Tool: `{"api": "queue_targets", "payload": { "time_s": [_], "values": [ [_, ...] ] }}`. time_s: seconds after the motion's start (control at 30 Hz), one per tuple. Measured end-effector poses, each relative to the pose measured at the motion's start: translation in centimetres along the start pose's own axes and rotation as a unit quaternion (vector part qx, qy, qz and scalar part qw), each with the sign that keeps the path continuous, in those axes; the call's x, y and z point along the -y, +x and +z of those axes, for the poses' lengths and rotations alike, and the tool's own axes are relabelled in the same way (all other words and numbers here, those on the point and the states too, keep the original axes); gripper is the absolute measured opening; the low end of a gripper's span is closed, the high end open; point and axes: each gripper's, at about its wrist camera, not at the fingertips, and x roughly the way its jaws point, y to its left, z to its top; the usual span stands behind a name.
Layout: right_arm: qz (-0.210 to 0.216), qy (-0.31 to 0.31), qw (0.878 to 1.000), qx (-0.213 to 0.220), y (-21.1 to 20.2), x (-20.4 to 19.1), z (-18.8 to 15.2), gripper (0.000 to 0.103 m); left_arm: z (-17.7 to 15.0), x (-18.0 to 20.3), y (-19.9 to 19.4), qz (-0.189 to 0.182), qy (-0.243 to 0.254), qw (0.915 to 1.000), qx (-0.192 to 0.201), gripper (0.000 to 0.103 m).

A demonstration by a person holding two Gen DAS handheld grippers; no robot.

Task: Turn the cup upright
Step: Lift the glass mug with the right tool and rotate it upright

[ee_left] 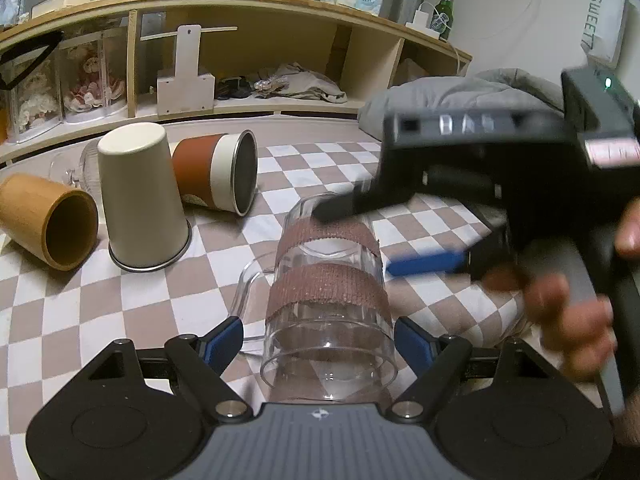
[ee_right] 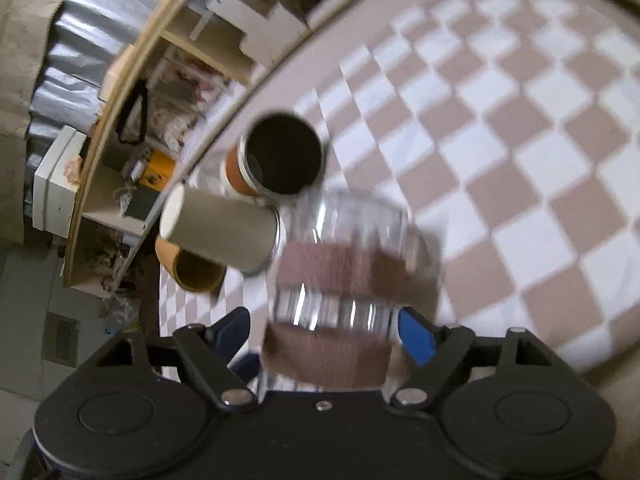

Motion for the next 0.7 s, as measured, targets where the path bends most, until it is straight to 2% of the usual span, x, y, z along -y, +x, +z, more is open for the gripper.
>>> {"api": "queue_targets", "payload": {
  "time_s": [0.17, 0.27, 0.4, 0.43, 0.53, 0.7],
  "values": [
    [0.002, -0.056, 0.995, 0.085, -1.5, -0.8, 1.9, 0.081, -0.9, 0.4, 0.2, -0.005, -0.009, 0.9999, -0.011, 0.082],
    [0.002, -0.093, 0.989, 0.111, -1.1, -1.2, 3.4, 0.075, -1.3, 0.6, 0.4, 0.005, -0.002, 0.9999, -0.016, 0.082],
    [0.017, -0.115, 0.989, 0.089, 0.7, -1.4, 4.5, 0.063, -1.5, -0.1, 0.2, 0.007, -0.012, 0.9998, -0.017, 0.084],
    [0.02, -0.114, 0.99, 0.076, 1.2, -1.3, 4.5, 0.063, -1.6, -0.3, 0.0, 0.01, -0.014, 0.9997, -0.017, 0.084],
    [0.003, -0.137, 0.987, 0.078, 0.8, -1.8, 3.6, 0.063, -1.8, -1.0, -0.6, 0.029, -0.015, 0.9993, -0.016, 0.085],
    [-0.007, -0.129, 0.99, 0.061, -0.8, -1.1, 1.9, 0.063, -1.9, -3.2, -2.1, 0.088, -0.043, 0.9951, -0.01, 0.084]
  ]
}}
